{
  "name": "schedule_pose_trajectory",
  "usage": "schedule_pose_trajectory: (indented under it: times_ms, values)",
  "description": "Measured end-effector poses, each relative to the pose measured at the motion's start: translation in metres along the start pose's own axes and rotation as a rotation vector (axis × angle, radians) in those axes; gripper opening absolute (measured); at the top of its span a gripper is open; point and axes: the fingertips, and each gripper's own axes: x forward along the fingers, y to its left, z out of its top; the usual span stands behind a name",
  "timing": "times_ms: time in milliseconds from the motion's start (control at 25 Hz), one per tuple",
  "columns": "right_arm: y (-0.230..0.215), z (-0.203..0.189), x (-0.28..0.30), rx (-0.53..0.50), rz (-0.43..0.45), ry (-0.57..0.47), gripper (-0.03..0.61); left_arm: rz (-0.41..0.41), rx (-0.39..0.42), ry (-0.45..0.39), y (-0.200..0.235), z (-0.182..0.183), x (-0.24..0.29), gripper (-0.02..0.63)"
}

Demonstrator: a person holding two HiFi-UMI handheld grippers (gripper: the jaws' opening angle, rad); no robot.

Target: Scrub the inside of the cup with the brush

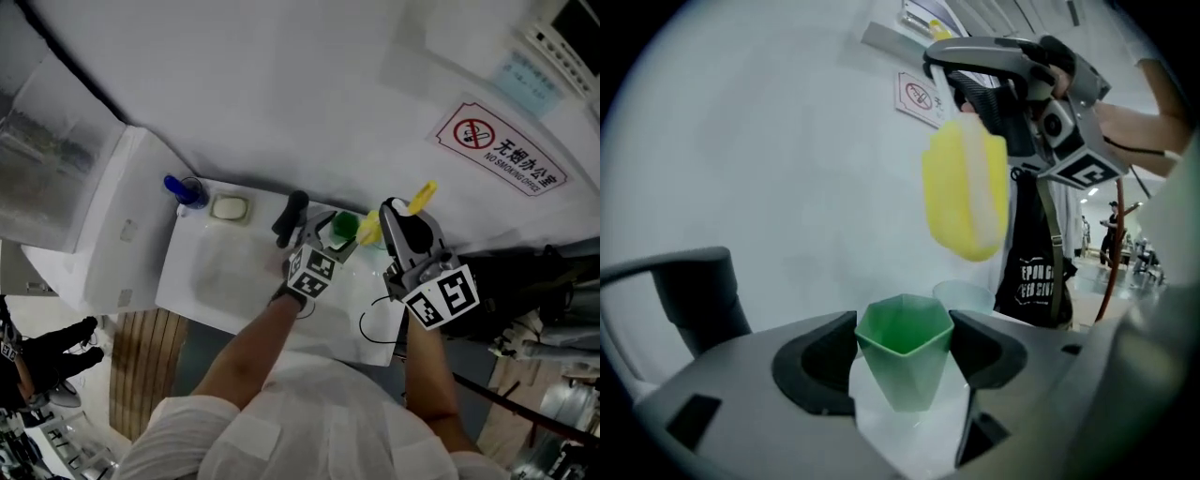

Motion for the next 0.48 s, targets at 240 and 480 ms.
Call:
schedule_pose_trajectory:
  times_ms: [240, 480]
  values:
    - [-0.009, -0.014, -0.008, 0.001, -0.036, 0.041, 0.04, 0.024, -0.004, -0.004, 0.004, -0.017, 0.02, 0.299]
    - [-0.012, -0.022, -0.016, 0.016, -0.057, 0.057, 0.04, 0.005, 0.008, -0.003, 0.0, -0.023, 0.024, 0.301]
